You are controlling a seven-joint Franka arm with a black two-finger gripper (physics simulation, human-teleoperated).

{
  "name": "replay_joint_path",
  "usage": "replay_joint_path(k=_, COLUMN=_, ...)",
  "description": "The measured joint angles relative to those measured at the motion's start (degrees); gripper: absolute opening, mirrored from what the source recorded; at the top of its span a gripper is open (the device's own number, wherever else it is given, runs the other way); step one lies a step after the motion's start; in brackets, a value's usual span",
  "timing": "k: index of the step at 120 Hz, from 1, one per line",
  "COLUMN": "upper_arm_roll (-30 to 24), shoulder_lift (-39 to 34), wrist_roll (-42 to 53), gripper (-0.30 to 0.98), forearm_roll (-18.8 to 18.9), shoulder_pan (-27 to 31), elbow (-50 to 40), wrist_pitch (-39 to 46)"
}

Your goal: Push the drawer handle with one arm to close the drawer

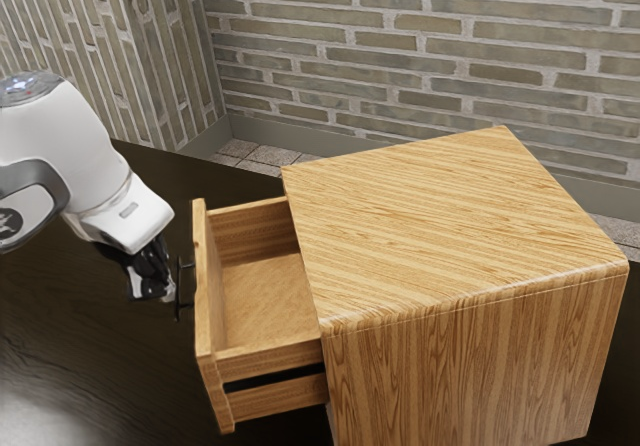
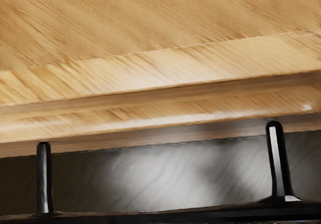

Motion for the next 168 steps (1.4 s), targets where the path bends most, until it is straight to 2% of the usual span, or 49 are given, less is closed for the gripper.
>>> replay_joint_path(k=36, upper_arm_roll=-4.5, shoulder_lift=6.5, wrist_roll=-0.7, gripper=-0.1, forearm_roll=-2.3, shoulder_pan=0.1, elbow=4.1, wrist_pitch=2.5)
replay_joint_path(k=117, upper_arm_roll=-11.0, shoulder_lift=18.7, wrist_roll=-2.3, gripper=-0.1, forearm_roll=-3.9, shoulder_pan=0.5, elbow=14.0, wrist_pitch=4.8)
replay_joint_path(k=146, upper_arm_roll=-12.1, shoulder_lift=20.5, wrist_roll=-2.9, gripper=-0.11, forearm_roll=-3.5, shoulder_pan=0.9, elbow=15.7, wrist_pitch=5.0)
replay_joint_path(k=153, upper_arm_roll=-12.1, shoulder_lift=20.0, wrist_roll=-3.1, gripper=-0.08, forearm_roll=-3.6, shoulder_pan=0.8, elbow=15.5, wrist_pitch=4.8)
replay_joint_path(k=168, upper_arm_roll=-12.0, shoulder_lift=17.4, wrist_roll=-3.7, gripper=-0.1, forearm_roll=-3.9, shoulder_pan=0.5, elbow=14.1, wrist_pitch=3.4)
